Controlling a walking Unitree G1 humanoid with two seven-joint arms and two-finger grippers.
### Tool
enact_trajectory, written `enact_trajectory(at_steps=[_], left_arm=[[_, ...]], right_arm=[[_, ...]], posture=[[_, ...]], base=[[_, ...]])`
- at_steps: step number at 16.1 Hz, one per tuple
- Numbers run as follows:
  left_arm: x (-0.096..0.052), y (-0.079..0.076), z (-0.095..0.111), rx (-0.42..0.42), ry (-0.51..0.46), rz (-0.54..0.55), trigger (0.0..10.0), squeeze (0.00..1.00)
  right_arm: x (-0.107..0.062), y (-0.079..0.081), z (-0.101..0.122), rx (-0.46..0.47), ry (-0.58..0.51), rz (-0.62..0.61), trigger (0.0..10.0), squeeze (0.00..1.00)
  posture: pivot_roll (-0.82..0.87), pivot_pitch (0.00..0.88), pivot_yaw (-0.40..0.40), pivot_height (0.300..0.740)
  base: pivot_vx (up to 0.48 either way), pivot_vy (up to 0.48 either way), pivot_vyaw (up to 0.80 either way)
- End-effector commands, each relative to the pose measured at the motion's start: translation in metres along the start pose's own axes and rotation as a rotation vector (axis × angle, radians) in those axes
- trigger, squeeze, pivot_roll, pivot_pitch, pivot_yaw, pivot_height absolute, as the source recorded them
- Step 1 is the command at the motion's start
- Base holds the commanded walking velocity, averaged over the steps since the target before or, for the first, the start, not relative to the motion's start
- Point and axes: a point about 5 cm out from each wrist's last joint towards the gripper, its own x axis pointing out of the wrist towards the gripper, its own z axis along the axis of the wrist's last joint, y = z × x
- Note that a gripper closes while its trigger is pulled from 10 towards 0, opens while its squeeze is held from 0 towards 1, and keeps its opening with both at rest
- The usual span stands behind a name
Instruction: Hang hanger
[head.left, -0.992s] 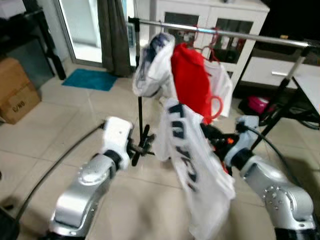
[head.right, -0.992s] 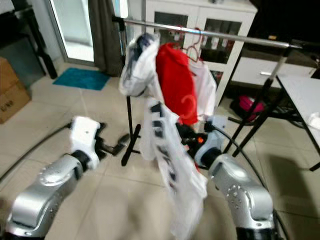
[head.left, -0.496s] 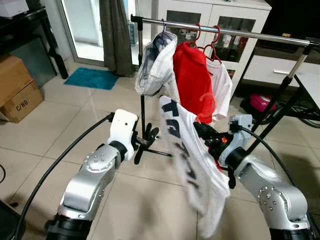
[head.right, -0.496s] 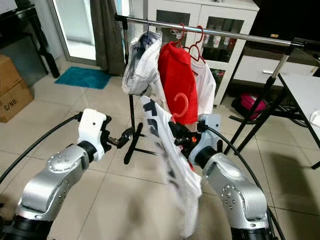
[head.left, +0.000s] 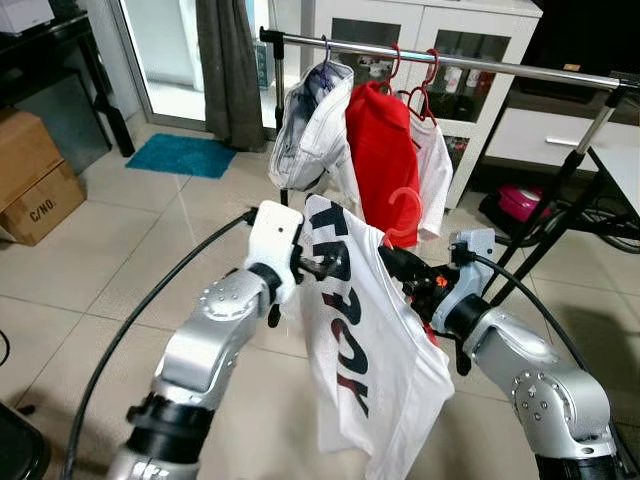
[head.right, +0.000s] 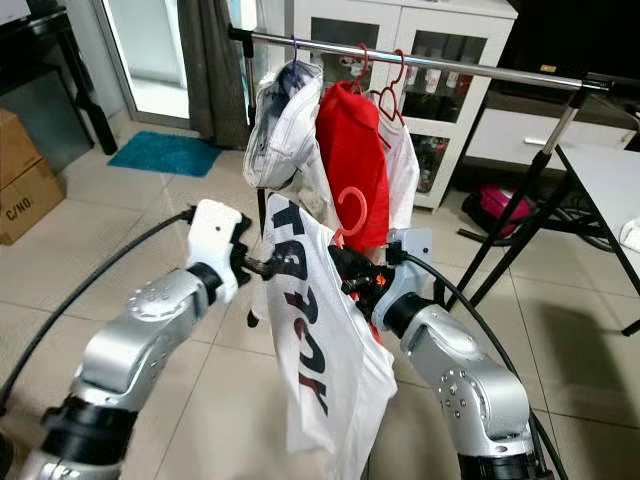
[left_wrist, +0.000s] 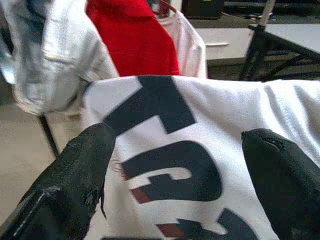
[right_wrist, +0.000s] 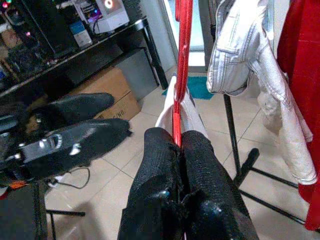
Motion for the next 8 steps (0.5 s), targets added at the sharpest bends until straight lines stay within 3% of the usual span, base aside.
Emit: enact_trajectory(at_steps=[1,3,4,7,8], left_arm=[[0.006,0.001,0.008,-0.055,-0.046,-0.039,10.0,0.0],[0.009,0.0,0.01,-0.109,-0.069,-0.083,10.0,0.0],[0.01,-0.002,0.011,-0.114,-0.067,-0.108,10.0,1.0],[0.016,-0.015,0.007,-0.148,-0.03,-0.259,10.0,1.0],[0.017,-0.019,0.005,-0.154,-0.01,-0.304,10.0,0.8]], right_arm=[[0.004,0.01,0.015,-0.078,-0.048,0.046,10.0,0.0],[0.005,0.012,0.016,-0.092,-0.05,0.054,10.0,0.0],[0.005,0.013,0.016,-0.095,-0.051,0.054,10.0,0.0],[0.005,0.015,0.018,-0.134,-0.048,0.059,10.0,0.0],[0.005,0.015,0.018,-0.137,-0.048,0.058,10.0,0.0]], posture=[[-0.13,0.017,-0.023,0.74],[-0.13,0.017,-0.023,0.74],[-0.13,0.017,-0.023,0.74],[-0.14,0.012,-0.004,0.74],[-0.14,0.012,-0.004,0.74]], base=[[0.0,0.0,0.0],[0.0,0.0,0.0],[0.0,0.0,0.0],[0.0,0.0,0.0],[0.0,0.0,0.0]])
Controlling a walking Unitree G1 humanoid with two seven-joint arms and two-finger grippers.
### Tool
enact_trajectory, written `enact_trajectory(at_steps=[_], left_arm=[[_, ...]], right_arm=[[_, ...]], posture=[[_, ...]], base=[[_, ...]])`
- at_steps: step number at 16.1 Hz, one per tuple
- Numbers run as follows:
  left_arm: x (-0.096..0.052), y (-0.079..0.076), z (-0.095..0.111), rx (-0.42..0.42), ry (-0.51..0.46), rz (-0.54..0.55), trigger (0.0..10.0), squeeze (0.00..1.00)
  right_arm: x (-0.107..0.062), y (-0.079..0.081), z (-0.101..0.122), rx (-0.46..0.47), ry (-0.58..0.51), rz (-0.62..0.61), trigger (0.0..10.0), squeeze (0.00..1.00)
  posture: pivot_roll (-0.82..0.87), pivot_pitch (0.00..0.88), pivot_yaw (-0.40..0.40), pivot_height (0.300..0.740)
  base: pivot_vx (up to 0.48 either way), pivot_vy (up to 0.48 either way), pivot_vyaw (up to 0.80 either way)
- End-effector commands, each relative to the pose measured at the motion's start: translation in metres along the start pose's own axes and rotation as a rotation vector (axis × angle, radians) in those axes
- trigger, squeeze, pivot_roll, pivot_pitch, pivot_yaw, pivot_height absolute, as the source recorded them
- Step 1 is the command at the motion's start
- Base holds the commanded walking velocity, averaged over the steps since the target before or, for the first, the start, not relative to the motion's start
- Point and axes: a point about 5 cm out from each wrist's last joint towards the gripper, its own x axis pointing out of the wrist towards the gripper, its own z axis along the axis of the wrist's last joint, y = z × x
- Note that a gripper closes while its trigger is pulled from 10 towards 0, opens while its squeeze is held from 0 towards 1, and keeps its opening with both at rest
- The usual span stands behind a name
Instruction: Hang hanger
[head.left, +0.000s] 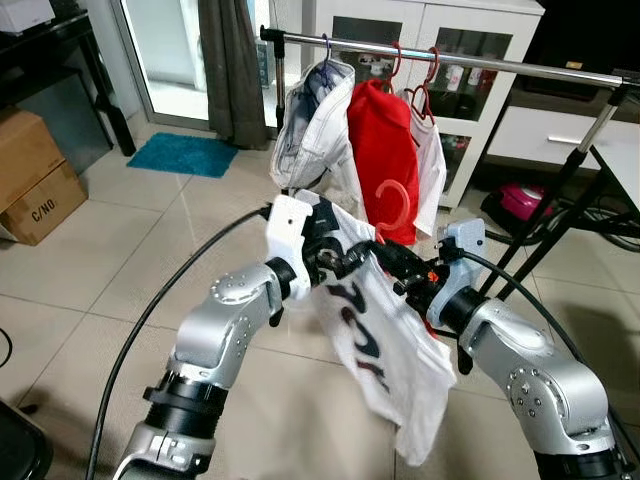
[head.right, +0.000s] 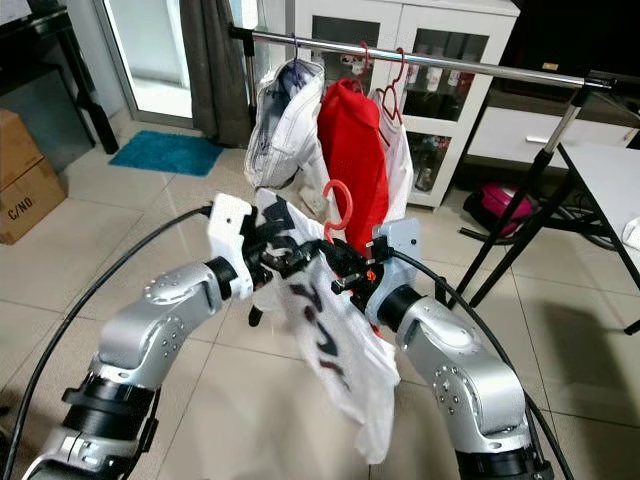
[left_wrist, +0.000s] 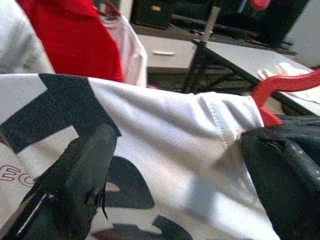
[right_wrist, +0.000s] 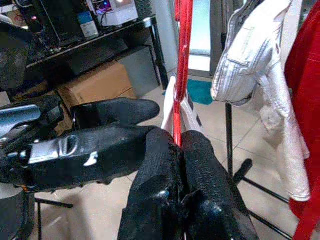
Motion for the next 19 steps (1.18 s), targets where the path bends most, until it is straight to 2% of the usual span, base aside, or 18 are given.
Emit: enact_trajectory(at_steps=[1,5,6,7,13,19], left_arm=[[0.005,-0.011,-0.001,0.01,0.038,-0.08,10.0,0.0],[0.006,-0.012,-0.002,0.025,0.044,-0.127,10.0,0.0],[0.006,-0.013,-0.002,0.027,0.044,-0.151,4.1,0.0],[0.006,-0.015,-0.003,0.027,0.05,-0.163,0.0,0.0],[0.011,-0.005,-0.002,0.014,0.031,-0.113,0.0,0.0],[0.011,-0.007,0.0,0.015,0.014,-0.137,0.0,0.0]], right_arm=[[0.001,0.005,0.012,-0.035,-0.05,0.028,10.0,0.0],[0.001,0.006,0.012,-0.038,-0.054,0.026,10.0,0.0],[0.001,0.006,0.012,-0.039,-0.054,0.028,10.0,0.0],[0.001,0.006,0.012,-0.039,-0.055,0.03,10.0,0.0],[0.001,0.007,0.013,-0.038,-0.063,0.037,10.0,0.0],[0.0,0.006,0.012,-0.041,-0.059,0.028,10.0,0.0]], posture=[[-0.14,0.012,-0.004,0.74],[-0.14,0.013,0.003,0.74],[-0.14,0.013,0.005,0.74],[-0.14,0.013,0.005,0.74],[-0.14,0.011,0.012,0.74],[-0.15,0.012,0.015,0.74]], base=[[0.0,0.0,0.0],[0.0,0.0,0.0],[0.0,0.0,0.0],[0.0,0.0,0.0],[0.0,0.0,0.0],[0.0,0.0,0.0]])
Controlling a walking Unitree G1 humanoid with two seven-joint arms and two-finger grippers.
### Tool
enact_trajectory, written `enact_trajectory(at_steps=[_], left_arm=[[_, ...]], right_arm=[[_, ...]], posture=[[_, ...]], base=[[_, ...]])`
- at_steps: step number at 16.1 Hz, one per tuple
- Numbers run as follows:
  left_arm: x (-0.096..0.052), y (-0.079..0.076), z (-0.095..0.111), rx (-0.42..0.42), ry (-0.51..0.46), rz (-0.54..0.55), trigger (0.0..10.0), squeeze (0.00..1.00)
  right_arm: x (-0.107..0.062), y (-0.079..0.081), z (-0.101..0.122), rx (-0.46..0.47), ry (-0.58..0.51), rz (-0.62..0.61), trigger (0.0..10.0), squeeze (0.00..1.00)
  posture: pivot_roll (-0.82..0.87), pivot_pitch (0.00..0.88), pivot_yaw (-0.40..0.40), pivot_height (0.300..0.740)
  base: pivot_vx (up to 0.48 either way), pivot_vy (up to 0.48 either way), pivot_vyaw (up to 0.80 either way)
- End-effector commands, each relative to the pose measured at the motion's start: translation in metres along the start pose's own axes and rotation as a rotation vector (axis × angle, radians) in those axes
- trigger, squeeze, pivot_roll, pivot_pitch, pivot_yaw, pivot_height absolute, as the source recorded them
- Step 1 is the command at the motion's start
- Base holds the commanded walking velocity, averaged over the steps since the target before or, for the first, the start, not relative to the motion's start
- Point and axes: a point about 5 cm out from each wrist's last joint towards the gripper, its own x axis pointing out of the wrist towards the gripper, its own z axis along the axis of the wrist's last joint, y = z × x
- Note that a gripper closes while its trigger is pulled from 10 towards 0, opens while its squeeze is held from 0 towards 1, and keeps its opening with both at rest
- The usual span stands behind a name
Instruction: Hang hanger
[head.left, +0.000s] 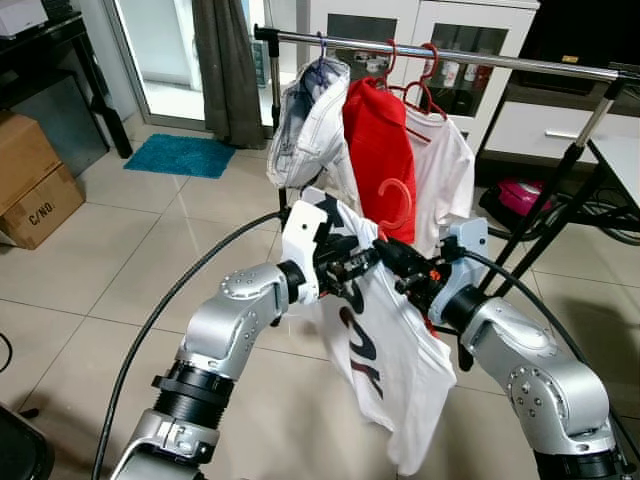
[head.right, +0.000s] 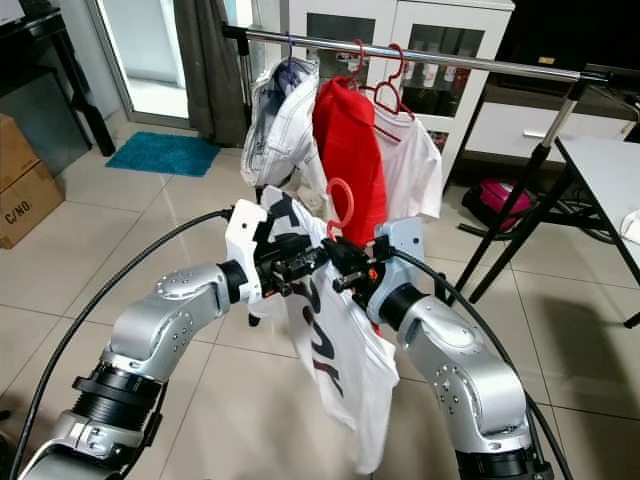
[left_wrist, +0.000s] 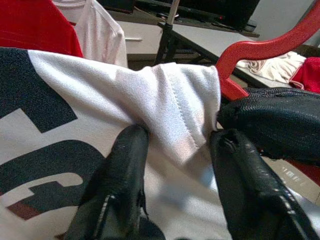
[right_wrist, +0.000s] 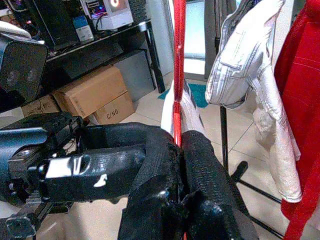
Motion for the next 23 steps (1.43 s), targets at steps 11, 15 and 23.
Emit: enact_trajectory(at_steps=[11,15,23], left_arm=[[0.0,-0.005,0.002,0.031,-0.012,-0.047,0.0,0.0],[-0.001,-0.006,0.005,0.035,-0.031,-0.059,0.0,0.0],[-0.006,-0.008,0.011,-0.002,-0.094,-0.066,0.0,0.0]], right_arm=[[0.001,0.002,0.008,-0.025,-0.036,0.007,10.0,0.0],[0.001,0.0,0.006,-0.024,-0.031,-0.017,10.0,0.0],[-0.002,-0.009,0.0,-0.018,0.001,-0.1,10.0,0.0]], posture=[[-0.14,0.008,0.015,0.74],[-0.14,0.0,0.019,0.74],[-0.14,0.0,0.025,0.74]], base=[[0.0,0.0,0.0],[0.0,0.0,0.0],[0.0,0.0,0.0]])
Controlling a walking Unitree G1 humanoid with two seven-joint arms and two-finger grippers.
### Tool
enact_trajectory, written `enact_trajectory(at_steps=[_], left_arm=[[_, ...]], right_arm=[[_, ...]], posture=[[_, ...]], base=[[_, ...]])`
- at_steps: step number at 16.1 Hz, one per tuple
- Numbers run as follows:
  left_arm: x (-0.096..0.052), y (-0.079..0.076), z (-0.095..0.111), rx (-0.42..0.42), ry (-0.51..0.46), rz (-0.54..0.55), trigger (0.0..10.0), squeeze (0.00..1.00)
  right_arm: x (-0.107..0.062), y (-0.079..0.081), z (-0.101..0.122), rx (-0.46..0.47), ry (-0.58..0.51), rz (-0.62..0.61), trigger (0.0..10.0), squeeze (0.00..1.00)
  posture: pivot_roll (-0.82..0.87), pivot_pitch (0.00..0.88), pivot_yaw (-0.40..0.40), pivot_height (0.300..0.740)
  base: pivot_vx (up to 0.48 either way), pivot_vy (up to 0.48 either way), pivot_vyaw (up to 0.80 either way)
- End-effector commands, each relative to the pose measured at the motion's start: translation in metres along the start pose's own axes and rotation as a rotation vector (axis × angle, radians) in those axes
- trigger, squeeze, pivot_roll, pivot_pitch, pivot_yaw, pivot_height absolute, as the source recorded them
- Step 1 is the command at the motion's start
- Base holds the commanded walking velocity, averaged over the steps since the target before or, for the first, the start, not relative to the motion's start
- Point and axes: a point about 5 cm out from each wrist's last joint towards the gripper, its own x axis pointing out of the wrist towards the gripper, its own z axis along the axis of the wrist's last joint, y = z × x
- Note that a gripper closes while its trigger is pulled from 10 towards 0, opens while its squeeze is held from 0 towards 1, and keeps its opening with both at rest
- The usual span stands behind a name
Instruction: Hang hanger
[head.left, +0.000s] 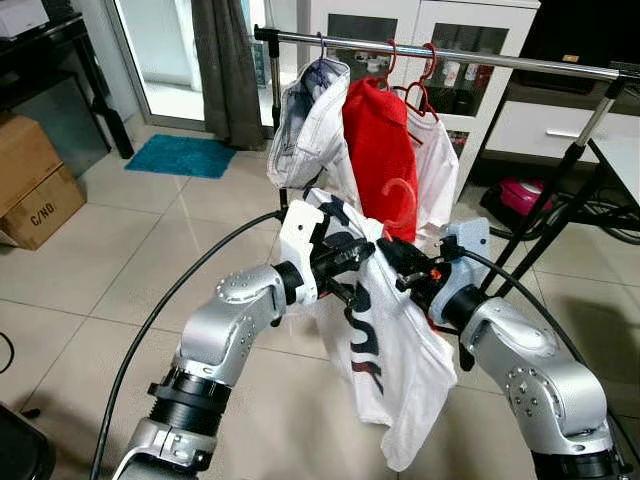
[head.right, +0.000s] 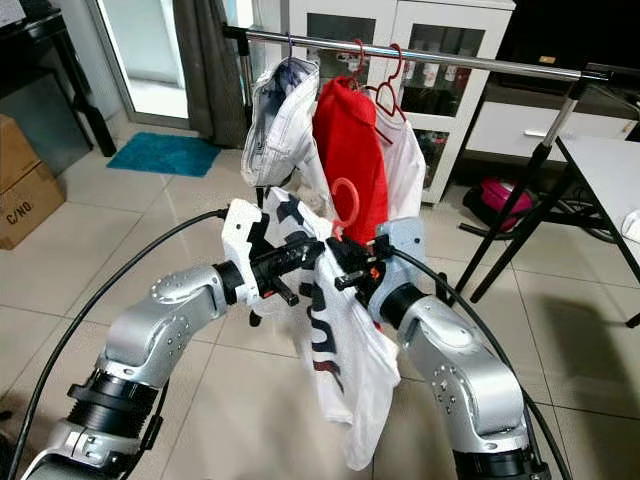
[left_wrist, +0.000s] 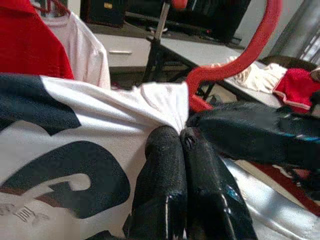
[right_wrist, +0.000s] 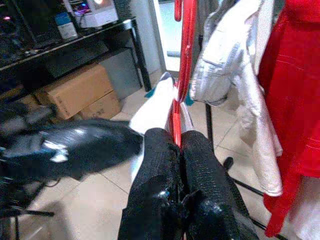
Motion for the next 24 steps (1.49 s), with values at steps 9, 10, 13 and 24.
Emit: enact_trajectory(at_steps=[9,10,13,24], left_arm=[[-0.024,0.048,0.008,0.032,-0.076,0.469,0.0,0.0],[-0.023,0.046,0.007,0.03,-0.073,0.467,0.0,0.0],[-0.016,0.044,0.001,0.042,-0.056,0.485,0.0,0.0],[-0.01,0.035,-0.003,0.056,-0.005,0.404,0.0,0.0]], right_arm=[[-0.022,-0.071,-0.021,-0.058,0.189,-0.565,10.0,0.0],[-0.02,-0.068,-0.025,-0.075,0.23,-0.526,10.0,0.0],[-0.018,-0.037,-0.033,-0.116,0.318,-0.236,10.0,0.0],[-0.024,-0.063,-0.009,-0.039,0.202,-0.426,10.0,0.0]], posture=[[-0.14,0.01,0.006,0.74],[-0.14,0.01,0.006,0.74],[-0.14,0.011,0.004,0.74],[-0.14,0.01,0.007,0.74]], base=[[0.0,0.0,0.0],[0.0,0.0,0.0],[0.0,0.0,0.0],[0.0,0.0,0.0]])
